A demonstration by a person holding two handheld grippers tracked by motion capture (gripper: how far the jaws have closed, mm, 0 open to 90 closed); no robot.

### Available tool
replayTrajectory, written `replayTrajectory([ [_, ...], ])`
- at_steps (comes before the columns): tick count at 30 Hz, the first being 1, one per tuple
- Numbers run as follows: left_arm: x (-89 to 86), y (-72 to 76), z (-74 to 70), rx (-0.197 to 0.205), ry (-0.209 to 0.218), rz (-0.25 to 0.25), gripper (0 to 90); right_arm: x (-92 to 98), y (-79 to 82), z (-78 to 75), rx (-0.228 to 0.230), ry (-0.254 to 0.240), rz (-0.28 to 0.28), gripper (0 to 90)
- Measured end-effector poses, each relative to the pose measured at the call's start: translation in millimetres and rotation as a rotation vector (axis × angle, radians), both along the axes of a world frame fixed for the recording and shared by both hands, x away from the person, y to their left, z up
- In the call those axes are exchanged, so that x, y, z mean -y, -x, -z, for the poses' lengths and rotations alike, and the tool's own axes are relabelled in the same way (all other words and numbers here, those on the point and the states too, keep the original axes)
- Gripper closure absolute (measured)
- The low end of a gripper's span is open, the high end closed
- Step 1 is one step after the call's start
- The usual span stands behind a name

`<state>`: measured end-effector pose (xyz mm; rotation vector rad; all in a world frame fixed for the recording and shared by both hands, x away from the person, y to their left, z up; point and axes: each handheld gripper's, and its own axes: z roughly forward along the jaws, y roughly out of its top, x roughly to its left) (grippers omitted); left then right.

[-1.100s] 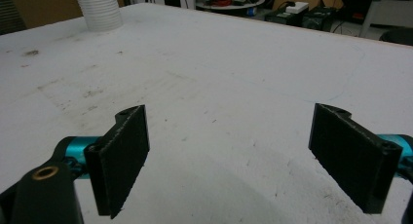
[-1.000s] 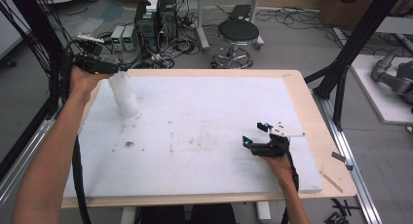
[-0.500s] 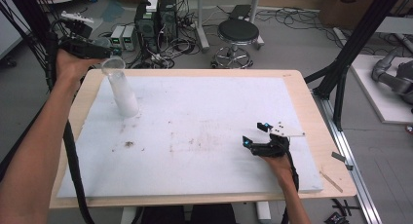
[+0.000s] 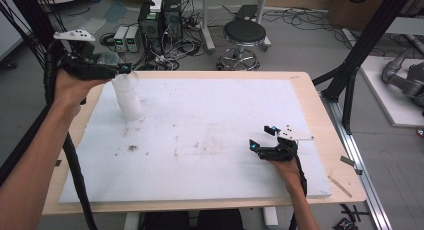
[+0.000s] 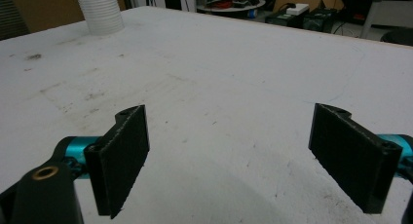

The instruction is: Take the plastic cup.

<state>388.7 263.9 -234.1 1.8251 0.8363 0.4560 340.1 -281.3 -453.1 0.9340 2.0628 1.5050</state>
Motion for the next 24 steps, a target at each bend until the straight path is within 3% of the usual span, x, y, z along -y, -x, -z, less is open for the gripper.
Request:
replayTrajectory([
  [5,14.7,19.7,12.9,0.023,0.039,0.104,39.7,-0.5,0.3,0.1,0.002,0.004,-0.004,14.7],
  [14,54.7,37.9,49.8,0.054,0.122,0.286,39.7,-0.8,-0.3,0.1,0.0,0.007,0.0,14.7],
  [24,98.3,54.8,84.6,0.075,0.15,0.431,39.7,-1.4,-0.1,0.1,0.0,0.011,0.002,14.7],
])
